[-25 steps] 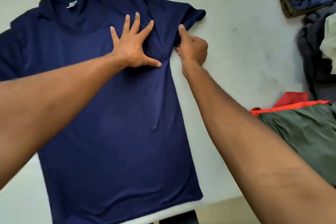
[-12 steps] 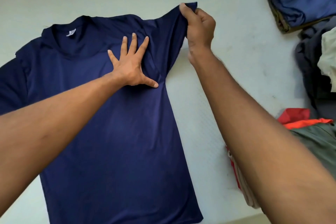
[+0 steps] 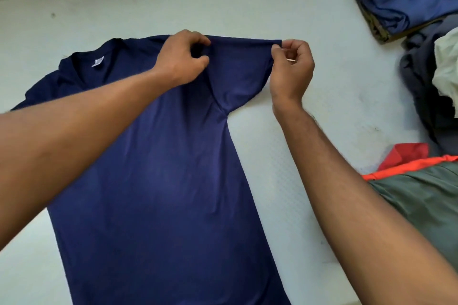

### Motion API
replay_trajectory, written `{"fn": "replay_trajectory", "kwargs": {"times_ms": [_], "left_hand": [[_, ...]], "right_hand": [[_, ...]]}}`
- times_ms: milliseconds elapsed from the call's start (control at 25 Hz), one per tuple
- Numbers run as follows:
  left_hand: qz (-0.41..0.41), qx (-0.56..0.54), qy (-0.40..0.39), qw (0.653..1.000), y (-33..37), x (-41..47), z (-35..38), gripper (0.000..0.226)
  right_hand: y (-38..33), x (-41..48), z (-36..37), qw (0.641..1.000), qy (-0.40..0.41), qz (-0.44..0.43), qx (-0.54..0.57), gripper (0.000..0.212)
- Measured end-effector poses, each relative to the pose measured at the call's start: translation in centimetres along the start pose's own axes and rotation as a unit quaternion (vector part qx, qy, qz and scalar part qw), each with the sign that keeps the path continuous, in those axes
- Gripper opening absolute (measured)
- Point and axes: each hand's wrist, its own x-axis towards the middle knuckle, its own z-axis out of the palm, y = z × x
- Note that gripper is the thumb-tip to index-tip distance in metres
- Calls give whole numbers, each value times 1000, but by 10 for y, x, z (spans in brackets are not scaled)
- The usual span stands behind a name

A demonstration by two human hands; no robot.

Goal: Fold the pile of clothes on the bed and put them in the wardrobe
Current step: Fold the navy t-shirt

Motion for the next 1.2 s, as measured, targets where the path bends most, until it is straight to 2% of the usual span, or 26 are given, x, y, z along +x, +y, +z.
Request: {"fn": "replay_trajectory", "kwargs": {"times_ms": [80,200,240,320,400,480,560,680,800,920,1000,1080,1120,1200], "left_hand": [[20,26,-52,998,13,14,2,51],[58,87,-97,990,32,41,16,58],[69,112,-109,985,38,49,22,57],[90,168,-134,973,50,63,30,53],[116,189,-201,954,60,72,33,45],[126,234,-259,929,71,77,30,33],[144,269,-266,915,79,78,22,26],[146,216,-225,939,86,78,3,17],[105,139,-258,950,86,72,-14,14],[56,78,-268,959,72,67,-15,20],[34,77,-320,944,61,65,-16,29],[54,144,-365,918,50,65,-15,38],[82,180,-351,915,46,65,-13,33],[132,184,-260,939,42,66,-10,17]], "right_hand": [[-5,-5,0,1000,-8,-9,-13,10],[16,-16,-6,987,-46,60,-142,23],[23,-22,-10,979,-58,78,-177,26],[31,-28,-10,968,-85,79,-224,44],[26,-32,-8,959,-104,84,-251,59],[21,-30,-1,955,-130,110,-243,62],[15,-27,6,956,-141,142,-215,58],[19,-31,13,971,-134,163,-115,19],[27,-38,13,985,-99,134,-44,31],[29,-42,15,989,-89,114,-26,18],[27,-42,20,988,-86,125,-38,19],[27,-42,24,987,-81,130,-53,24],[27,-42,26,987,-79,128,-63,23],[32,-43,27,984,-89,114,-107,15]]}}
